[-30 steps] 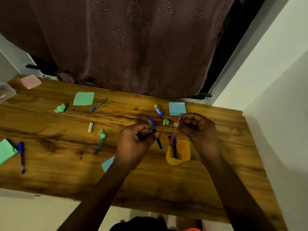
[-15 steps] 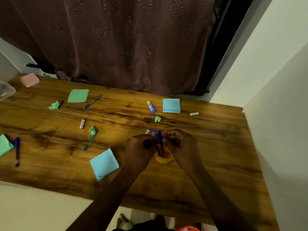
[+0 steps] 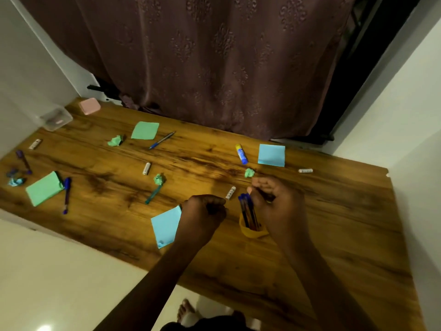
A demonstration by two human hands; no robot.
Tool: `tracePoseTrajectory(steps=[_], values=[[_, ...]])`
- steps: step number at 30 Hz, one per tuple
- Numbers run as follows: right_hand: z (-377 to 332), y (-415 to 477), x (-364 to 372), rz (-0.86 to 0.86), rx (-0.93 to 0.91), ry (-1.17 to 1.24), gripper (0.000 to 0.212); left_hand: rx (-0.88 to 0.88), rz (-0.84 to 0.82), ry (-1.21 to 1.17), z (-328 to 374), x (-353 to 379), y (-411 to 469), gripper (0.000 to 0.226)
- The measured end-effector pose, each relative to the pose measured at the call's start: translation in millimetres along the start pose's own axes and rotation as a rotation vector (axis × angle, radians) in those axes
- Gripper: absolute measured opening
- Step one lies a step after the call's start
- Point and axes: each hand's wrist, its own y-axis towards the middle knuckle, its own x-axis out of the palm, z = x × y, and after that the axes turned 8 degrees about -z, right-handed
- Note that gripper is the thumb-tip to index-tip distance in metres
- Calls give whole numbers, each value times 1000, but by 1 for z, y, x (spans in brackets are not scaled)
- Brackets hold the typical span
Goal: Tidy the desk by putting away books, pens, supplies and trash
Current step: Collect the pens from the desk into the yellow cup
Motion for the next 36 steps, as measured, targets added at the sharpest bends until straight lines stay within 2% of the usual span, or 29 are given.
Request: tracePoseTrajectory(steps=[5, 11, 14, 19, 27, 31, 36], values=[[-32, 16, 31, -100, -78, 146, 16, -55, 126, -111, -10, -37, -12, 18], [-61, 18, 98, -292, -165, 94, 11, -109, 268, -95, -41, -103, -33, 21], [-72, 21, 134, -384, -145, 96, 9, -163, 356, -59, -71, -145, -38, 12], [-93, 30, 187, -435, -131, 49, 8, -205, 435, -50, -115, -212, -38, 15], [-124, 43, 256, -407, -72, -1, 9, -329, 480, 135, -188, -313, -8, 24], [-139, 46, 281, -379, -4, -25, 7, -440, 434, 144, -220, -349, 14, 24], [-151, 49, 302, -364, 59, -54, 7, -484, 329, 166, -242, -367, 38, 18]])
